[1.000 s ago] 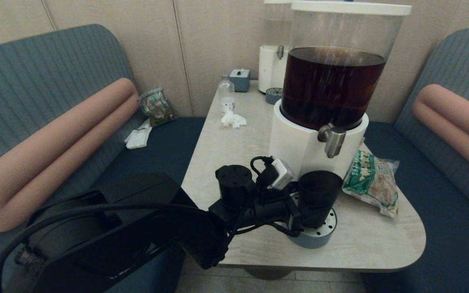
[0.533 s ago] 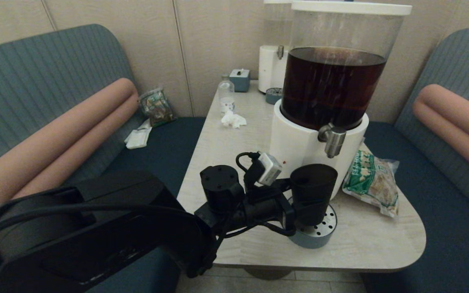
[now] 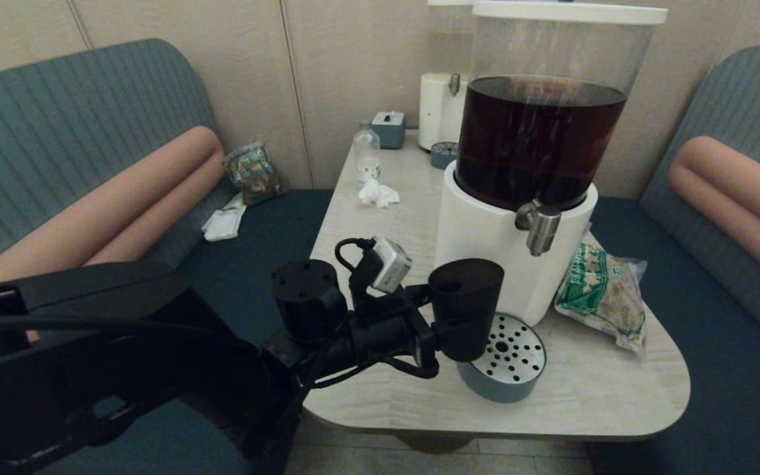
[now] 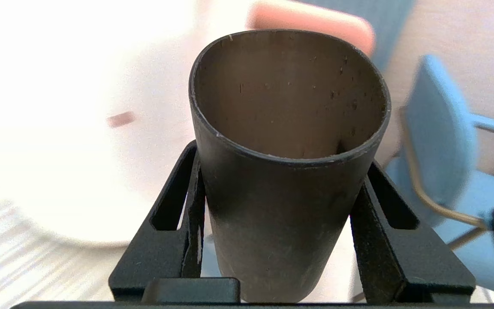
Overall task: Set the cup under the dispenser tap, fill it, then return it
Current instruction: Place the cup next to the water dispenser
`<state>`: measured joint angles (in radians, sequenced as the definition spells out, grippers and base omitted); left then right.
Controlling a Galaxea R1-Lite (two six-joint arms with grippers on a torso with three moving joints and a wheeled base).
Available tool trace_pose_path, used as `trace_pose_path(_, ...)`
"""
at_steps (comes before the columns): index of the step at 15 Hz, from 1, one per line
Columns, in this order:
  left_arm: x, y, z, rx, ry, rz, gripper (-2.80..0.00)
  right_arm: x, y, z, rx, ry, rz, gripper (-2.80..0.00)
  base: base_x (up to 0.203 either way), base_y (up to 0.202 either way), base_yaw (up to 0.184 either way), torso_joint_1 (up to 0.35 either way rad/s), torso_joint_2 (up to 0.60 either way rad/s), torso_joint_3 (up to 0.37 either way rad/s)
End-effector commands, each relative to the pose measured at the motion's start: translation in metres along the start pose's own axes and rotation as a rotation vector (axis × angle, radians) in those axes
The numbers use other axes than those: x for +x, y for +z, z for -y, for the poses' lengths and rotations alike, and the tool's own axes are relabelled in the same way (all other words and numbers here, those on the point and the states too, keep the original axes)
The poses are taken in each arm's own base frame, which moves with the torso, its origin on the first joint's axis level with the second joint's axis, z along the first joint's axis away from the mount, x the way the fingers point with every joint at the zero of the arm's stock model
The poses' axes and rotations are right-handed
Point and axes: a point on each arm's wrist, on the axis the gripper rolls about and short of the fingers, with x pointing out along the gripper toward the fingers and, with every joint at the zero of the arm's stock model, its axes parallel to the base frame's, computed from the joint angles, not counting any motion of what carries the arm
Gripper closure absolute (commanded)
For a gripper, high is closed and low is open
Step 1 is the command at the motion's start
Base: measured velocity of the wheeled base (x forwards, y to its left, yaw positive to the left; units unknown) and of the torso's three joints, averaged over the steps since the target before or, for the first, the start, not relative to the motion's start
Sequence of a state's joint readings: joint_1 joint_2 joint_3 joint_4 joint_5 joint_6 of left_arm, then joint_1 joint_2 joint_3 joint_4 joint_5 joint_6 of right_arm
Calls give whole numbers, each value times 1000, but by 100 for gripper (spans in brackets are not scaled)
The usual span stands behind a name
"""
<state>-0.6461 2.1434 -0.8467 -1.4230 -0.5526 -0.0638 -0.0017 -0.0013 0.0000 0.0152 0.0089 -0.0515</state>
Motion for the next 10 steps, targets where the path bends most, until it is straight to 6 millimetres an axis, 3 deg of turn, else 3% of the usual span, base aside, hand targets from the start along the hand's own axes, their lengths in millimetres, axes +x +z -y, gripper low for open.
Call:
trace_pose_path(1, -19, 11, -14, 15, 56, 14, 0, 0, 0, 0, -1, 1, -2, 0, 0, 0, 0, 0, 0, 0)
trace_pose_path(5, -51, 25, -30, 21, 149, 13, 0, 0, 0, 0, -1, 1, -1, 0, 0, 0, 0, 0, 0, 0)
trace_pose_path(10, -54, 14, -46, -13, 236, 4, 0, 0, 0, 0, -1, 1, -1, 0, 0, 0, 0, 0, 0, 0)
